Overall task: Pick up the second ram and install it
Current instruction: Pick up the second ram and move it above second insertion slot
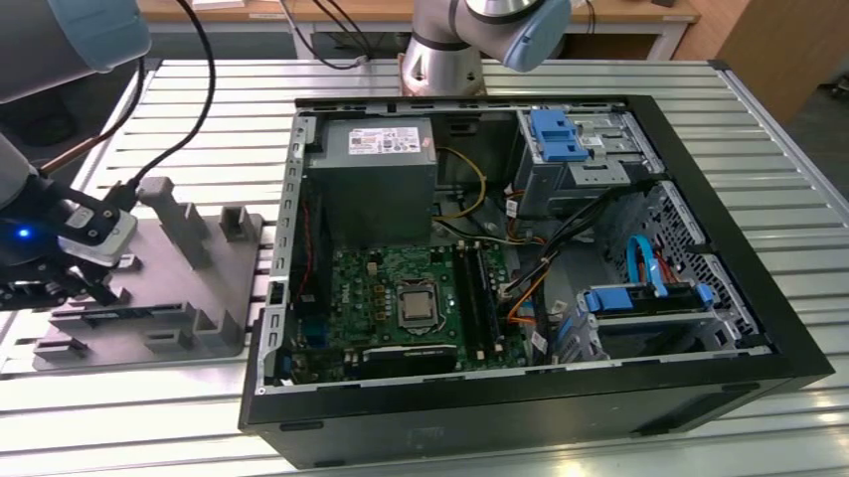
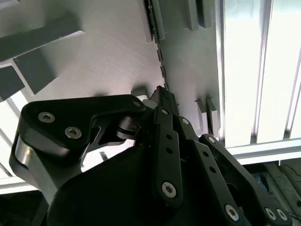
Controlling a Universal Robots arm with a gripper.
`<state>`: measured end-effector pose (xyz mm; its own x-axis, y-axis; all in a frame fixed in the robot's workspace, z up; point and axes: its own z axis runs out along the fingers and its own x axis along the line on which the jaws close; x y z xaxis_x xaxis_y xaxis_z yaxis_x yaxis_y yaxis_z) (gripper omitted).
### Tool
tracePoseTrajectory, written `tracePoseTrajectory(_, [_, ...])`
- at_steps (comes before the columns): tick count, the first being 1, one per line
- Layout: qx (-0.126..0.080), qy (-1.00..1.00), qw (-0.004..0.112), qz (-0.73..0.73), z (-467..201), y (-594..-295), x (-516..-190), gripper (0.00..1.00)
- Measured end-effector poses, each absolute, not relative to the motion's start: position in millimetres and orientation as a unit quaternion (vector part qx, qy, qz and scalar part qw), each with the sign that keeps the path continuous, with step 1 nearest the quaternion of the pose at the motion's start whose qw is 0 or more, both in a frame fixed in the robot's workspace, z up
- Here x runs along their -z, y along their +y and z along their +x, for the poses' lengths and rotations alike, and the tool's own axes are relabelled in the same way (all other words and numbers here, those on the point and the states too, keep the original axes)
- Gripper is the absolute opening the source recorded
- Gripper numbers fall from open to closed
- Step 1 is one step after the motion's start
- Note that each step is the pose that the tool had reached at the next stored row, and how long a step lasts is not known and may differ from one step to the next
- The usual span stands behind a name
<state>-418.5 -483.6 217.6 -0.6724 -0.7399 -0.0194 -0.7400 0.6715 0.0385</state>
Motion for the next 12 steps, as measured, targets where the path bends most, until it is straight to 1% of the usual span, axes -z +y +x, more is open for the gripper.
tracePoseTrajectory(12, [-0.022,0.873,-0.001,-0.488,-418.5,-483.6,-217.6,0.10])
